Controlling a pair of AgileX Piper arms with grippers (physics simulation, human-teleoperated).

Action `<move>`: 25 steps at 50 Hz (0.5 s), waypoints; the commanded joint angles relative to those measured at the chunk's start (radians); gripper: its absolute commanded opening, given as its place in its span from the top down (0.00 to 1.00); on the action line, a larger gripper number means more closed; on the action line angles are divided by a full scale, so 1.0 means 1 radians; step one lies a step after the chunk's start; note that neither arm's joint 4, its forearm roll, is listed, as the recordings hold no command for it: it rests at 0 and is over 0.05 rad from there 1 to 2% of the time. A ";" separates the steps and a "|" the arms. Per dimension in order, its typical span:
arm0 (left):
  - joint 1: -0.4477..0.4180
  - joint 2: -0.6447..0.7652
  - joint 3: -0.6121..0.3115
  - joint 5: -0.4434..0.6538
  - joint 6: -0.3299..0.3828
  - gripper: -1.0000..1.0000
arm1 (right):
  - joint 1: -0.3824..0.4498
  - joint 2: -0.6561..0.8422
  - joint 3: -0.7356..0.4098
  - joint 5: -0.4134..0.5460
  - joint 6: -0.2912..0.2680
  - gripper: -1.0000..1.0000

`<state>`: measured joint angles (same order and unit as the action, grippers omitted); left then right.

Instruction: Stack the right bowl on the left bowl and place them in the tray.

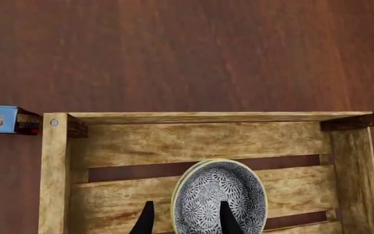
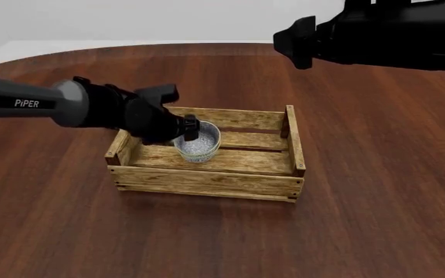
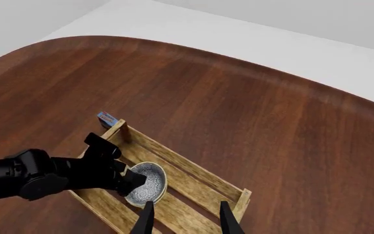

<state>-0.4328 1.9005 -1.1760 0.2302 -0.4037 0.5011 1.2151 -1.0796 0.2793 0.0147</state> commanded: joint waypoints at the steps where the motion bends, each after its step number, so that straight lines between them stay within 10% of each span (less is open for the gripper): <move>1: -0.004 -0.028 0.033 -0.027 -0.035 0.00 | 0.002 -0.003 0.001 0.001 0.001 0.00; 25: 0.042 -0.305 0.131 -0.011 -0.061 0.00 | -0.001 -0.001 0.000 0.000 0.000 0.00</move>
<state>-0.4067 1.7099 -1.1211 0.2570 -0.4046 0.5006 1.2146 -1.0784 0.2784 0.0127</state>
